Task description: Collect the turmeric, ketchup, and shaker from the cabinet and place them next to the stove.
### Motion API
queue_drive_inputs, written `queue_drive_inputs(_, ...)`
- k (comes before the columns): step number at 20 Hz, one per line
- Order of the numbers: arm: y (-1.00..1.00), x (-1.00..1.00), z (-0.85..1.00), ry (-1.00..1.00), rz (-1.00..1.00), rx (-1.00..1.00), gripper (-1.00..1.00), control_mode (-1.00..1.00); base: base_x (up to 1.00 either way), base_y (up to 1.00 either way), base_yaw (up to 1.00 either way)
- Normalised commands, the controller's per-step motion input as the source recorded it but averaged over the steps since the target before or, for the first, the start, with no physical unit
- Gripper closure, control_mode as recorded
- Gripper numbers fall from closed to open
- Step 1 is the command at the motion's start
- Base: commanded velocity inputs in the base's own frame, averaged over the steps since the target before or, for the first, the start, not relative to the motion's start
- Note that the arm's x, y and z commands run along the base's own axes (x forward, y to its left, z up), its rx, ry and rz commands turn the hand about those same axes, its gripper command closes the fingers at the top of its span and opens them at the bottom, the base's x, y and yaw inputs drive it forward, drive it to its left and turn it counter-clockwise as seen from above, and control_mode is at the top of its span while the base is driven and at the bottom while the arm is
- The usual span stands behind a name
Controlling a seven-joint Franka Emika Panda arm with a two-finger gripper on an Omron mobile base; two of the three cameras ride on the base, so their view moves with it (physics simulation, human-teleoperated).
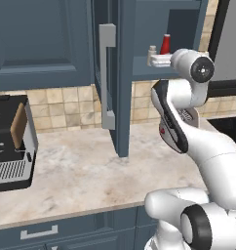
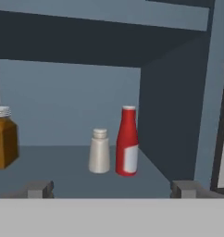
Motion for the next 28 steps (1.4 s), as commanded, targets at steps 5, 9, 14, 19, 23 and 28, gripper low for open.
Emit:
queue_drive_inputs(5,0.00,0.45,0.00,0.00,-0.09,0.00,-1.00,-1.00,0.00,0.00,0.00)
queue_drive_inputs(9,-0.02,0.37,0.02,0.00,-0.08,0.03,-1.00,-1.00,0.00,0.00,0.00)
queue_drive_inputs(14,-0.15,0.28,0.05,0.00,-0.02,0.04,-1.00,-1.00,0.00,0.00,0.00)
queue_drive_inputs(19,-0.20,0.22,0.04,0.00,-0.01,0.06,-1.00,-1.00,0.00,0.00,0.00)
queue_drive_inputs(23,-0.22,0.14,0.03,0.00,0.00,0.05,-1.00,-1.00,0.00,0.00,0.00)
queue_drive_inputs(28,-0.10,0.25,0.09,0.00,-0.02,0.03,-1.00,-1.00,0.00,0.00,0.00)
